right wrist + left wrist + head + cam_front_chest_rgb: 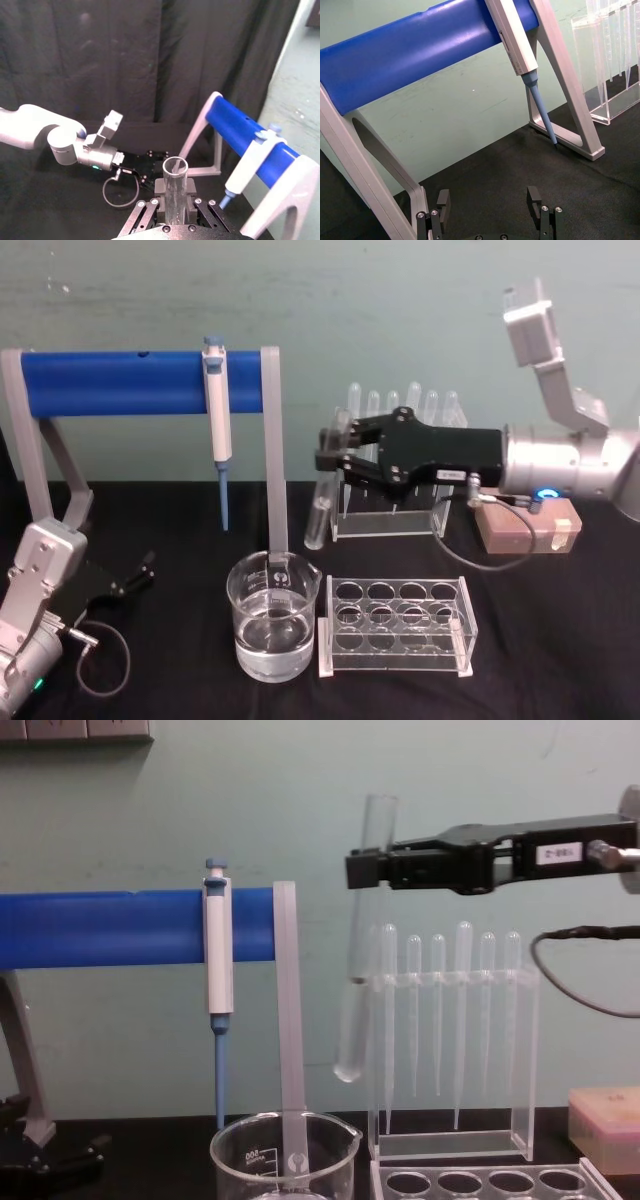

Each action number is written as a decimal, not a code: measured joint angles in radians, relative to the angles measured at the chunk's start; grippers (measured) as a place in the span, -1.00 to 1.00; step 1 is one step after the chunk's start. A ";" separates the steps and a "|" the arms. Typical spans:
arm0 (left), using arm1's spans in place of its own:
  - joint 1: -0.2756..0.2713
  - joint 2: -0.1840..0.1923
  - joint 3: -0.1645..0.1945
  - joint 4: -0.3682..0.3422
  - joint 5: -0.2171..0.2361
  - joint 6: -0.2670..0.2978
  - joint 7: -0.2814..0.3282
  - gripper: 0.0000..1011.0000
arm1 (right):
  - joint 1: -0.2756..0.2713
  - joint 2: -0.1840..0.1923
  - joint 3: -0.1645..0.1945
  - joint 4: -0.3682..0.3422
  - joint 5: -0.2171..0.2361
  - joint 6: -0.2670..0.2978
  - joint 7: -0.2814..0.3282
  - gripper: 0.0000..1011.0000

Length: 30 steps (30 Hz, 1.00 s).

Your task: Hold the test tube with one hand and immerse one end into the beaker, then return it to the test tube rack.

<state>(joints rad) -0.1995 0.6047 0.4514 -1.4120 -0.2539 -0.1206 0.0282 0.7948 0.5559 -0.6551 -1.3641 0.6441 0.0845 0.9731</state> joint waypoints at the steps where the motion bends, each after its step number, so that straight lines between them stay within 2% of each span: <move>1: 0.000 0.000 0.000 0.000 0.000 0.000 0.000 0.98 | 0.005 -0.007 -0.004 0.005 0.001 -0.001 0.002 -0.55; 12: 0.000 0.000 0.000 0.000 0.000 0.000 0.000 0.98 | 0.036 -0.070 -0.064 0.088 0.014 -0.035 0.027 -0.55; 23: 0.000 0.000 0.000 0.000 0.000 0.000 0.000 0.98 | 0.021 -0.095 -0.103 0.150 0.012 -0.073 0.039 -0.55; 30: 0.000 0.000 0.000 0.000 0.000 0.000 0.000 0.98 | 0.010 -0.111 -0.121 0.186 -0.014 -0.114 0.046 -0.55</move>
<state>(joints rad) -0.1996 0.6047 0.4514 -1.4120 -0.2539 -0.1205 0.0283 0.8044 0.4451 -0.7764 -1.1784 0.6300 -0.0298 1.0194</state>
